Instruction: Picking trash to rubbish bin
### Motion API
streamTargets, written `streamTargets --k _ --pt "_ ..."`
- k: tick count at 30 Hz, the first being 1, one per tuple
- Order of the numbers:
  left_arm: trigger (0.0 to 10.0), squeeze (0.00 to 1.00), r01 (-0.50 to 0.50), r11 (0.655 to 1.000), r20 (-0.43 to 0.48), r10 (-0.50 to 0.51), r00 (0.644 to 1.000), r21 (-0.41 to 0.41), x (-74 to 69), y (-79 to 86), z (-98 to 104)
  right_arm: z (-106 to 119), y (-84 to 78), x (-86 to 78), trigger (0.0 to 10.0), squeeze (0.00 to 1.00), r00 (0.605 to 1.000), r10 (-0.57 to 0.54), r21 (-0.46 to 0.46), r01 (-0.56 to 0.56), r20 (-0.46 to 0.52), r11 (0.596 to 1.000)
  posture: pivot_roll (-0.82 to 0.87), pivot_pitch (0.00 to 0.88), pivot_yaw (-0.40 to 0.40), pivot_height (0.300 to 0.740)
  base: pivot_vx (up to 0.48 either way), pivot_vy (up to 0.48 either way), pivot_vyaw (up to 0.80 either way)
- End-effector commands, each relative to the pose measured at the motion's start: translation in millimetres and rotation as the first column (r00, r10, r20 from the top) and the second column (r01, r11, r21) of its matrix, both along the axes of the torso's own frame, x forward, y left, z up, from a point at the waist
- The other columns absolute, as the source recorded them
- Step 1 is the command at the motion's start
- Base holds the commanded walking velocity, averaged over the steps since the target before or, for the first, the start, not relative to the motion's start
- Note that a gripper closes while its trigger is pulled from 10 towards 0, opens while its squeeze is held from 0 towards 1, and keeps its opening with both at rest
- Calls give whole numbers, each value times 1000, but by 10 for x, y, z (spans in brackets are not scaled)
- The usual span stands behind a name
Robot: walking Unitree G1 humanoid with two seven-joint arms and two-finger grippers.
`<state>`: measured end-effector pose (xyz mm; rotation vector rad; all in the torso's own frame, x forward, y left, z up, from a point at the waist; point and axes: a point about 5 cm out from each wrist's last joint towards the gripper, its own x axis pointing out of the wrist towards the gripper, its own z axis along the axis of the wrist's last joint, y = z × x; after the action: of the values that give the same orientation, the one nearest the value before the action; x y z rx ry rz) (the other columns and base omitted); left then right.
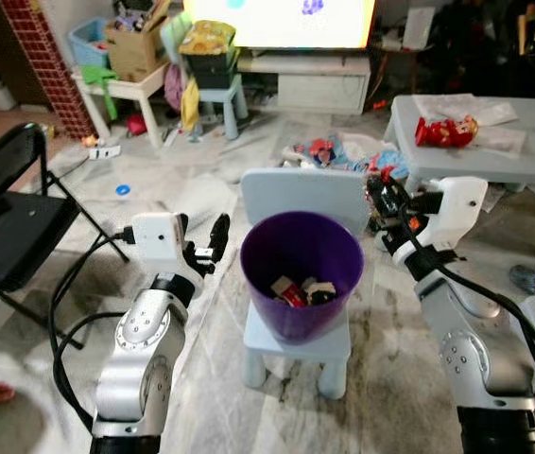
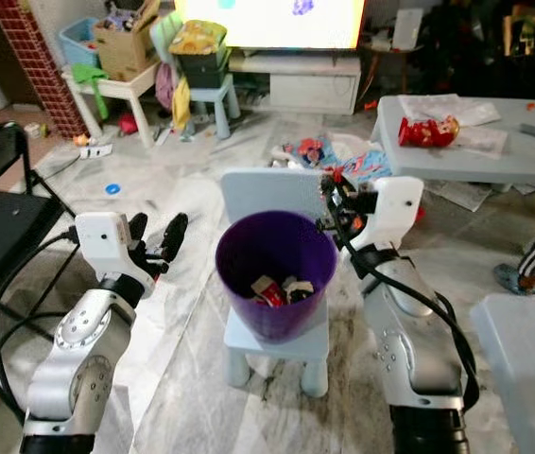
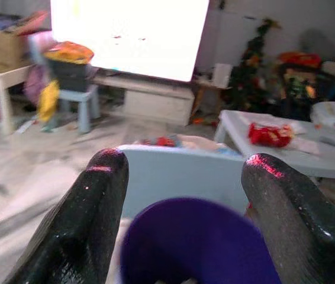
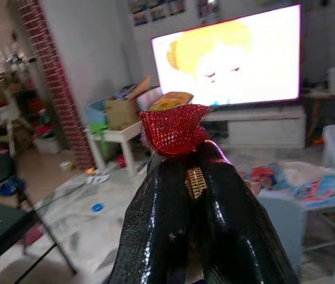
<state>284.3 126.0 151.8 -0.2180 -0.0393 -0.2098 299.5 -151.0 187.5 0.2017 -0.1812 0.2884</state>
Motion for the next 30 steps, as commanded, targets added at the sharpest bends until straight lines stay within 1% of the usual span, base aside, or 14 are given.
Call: streamTargets --k 1,10,17,18,21,22,25,26,28,29,30 --pt "10000 0 30 1000 5 -30 1000 -3 0 -79 14 21 -91 -10 0 0 999 -33 -8 33 8 999 5 67 7 740 416 0 0" --pt "10000 0 31 1000 2 -31 1000 -2 3 -80 7 22 -81 -9 0 0 999 -29 -11 29 13 1000 6 64 8 740 418 0 0" --pt "10000 0 4 1000 -17 -3 1000 22 -7 -62 -43 6 -69 -1 0 0 1000 -24 -12 25 9 1000 21 61 4 740 0 0 0" --pt "10000 0 -29 998 -35 31 999 51 -45 -15 -105 -9 -36 20 0 0 1000 -13 -6 13 3 1000 42 62 0 740 0 0 0" --pt "10000 0 -73 994 -73 79 994 79 -149 84 -189 -67 61 87 0 0 1000 10 7 -10 -21 1000 61 62 -3 740 0 0 0" --pt "10000 0 -77 994 -77 83 994 81 -159 94 -196 -75 73 95 0 0 1000 13 7 -13 -25 1000 61 62 -3 740 0 0 0" --pt "10000 0 -152 979 -161 173 972 134 -391 279 -361 -299 311 205 0 0 991 78 32 -75 -112 997 126 75 -13 740 0 0 0" --pt "10000 0 -152 979 -161 173 972 134 -391 279 -361 -299 311 205 0 0 991 78 32 -75 -112 997 126 75 -13 740 0 0 0" --pt "10000 0 -166 976 -178 190 965 140 -446 317 -394 -346 371 232 0 0 986 94 27 -91 -134 995 126 75 -13 740 0 0 0" --pt "10000 0 -181 972 -200 209 957 149 -536 360 -434 -379 458 266 0 0 982 121 41 -116 -144 992 153 83 -14 740 0 0 0" --pt "10000 0 -188 970 -211 219 953 157 -592 387 -456 -397 517 286 0 0 978 141 50 -135 -153 990 153 83 -14 740 0 0 0"
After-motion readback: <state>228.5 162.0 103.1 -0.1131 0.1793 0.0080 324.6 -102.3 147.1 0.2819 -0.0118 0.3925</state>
